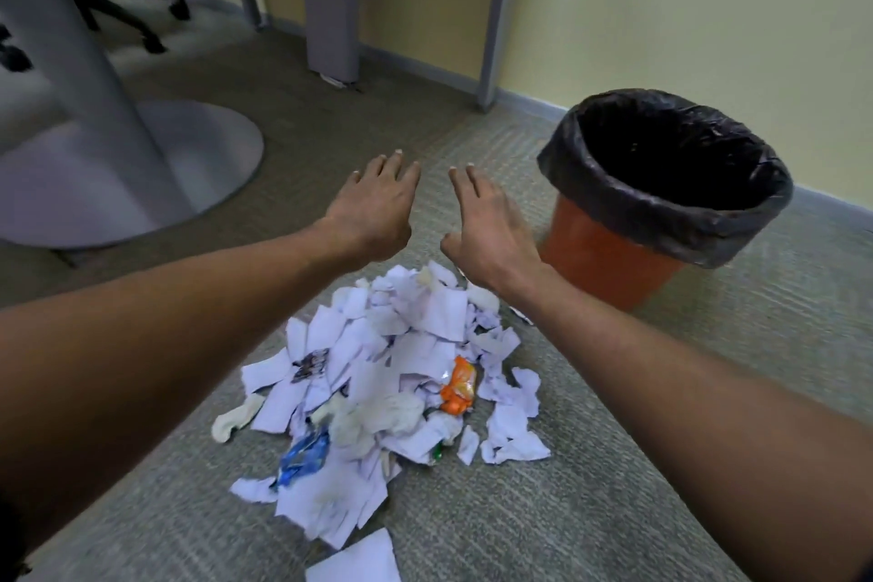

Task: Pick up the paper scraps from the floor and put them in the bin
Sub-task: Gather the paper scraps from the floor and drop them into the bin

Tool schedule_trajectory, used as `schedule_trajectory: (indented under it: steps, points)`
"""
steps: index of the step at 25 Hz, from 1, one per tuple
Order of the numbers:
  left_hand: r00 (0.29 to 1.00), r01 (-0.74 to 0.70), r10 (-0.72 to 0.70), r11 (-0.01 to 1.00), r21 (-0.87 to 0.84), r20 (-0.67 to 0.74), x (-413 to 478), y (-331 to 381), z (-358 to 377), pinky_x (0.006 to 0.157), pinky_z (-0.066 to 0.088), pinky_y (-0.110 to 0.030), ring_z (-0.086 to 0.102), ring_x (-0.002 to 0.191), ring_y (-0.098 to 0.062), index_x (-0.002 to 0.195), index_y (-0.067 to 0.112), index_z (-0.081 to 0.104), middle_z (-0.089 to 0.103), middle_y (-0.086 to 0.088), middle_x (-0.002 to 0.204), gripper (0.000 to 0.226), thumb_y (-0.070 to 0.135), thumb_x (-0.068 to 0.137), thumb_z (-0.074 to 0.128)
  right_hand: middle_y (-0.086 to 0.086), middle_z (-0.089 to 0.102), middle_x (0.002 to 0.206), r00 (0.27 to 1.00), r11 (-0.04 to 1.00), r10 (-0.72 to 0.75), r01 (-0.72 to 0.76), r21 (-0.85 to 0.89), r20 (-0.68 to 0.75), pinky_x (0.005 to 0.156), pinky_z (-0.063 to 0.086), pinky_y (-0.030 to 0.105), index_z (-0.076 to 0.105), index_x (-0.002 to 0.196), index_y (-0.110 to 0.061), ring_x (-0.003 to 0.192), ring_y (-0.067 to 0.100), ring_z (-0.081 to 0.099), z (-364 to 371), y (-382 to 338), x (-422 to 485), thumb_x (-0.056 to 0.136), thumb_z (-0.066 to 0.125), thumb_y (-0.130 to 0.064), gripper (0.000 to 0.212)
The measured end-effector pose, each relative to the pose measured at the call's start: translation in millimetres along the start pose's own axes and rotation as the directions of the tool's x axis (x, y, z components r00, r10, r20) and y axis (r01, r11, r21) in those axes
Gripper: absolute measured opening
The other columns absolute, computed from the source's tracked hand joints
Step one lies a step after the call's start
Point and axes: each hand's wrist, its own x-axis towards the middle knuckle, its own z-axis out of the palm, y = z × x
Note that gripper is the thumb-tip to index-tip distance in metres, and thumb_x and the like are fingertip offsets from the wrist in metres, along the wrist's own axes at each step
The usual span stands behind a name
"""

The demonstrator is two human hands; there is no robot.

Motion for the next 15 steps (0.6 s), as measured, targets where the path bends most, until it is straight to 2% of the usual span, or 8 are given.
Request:
schedule_trajectory:
  steps: [6, 11, 15]
  points:
    - [0.988, 0.066, -0.064, 0.998, -0.009, 0.143, -71, -37, 39, 0.118, 0.030, -0.054, 0.015, 0.152, -0.035, 0.158, 0.015, 0.012, 0.007, -0.014, 0.167, 0.087, 0.018, 0.088, 0.064, 0.014, 0.020, 0.166, 0.993, 0.997, -0.069, 0.065, 0.049, 0.096, 0.119, 0.031, 0.044, 0.019, 0.159, -0.014, 0.149, 0.033, 0.028, 48, -27, -39, 0.089, 0.068, -0.033, 0.087]
    - [0.949, 0.118, -0.077, 0.986, -0.117, 0.305, -99, -54, 70, 0.117, 0.033, -0.049, 0.021, 0.150, -0.037, 0.159, 0.016, 0.008, 0.009, -0.012, 0.167, 0.090, 0.034, 0.092, 0.065, 0.013, 0.017, 0.167, 0.973, 0.996, -0.034, 0.015, 0.083, 0.227, 0.118, 0.034, 0.047, 0.013, 0.160, -0.019, 0.150, 0.033, 0.027, 73, -33, -72, 0.090, 0.068, -0.041, 0.091]
    - [0.895, 0.115, -0.003, 0.967, -0.225, 0.446, -107, -60, 86, 0.118, 0.032, -0.039, 0.029, 0.148, -0.033, 0.159, 0.013, 0.011, 0.017, -0.013, 0.165, 0.101, 0.041, 0.085, 0.073, 0.009, 0.017, 0.166, 0.940, 0.993, 0.031, -0.067, 0.095, 0.339, 0.115, 0.036, 0.045, 0.011, 0.160, -0.023, 0.149, 0.031, 0.027, 85, -27, -98, 0.089, 0.066, -0.049, 0.094]
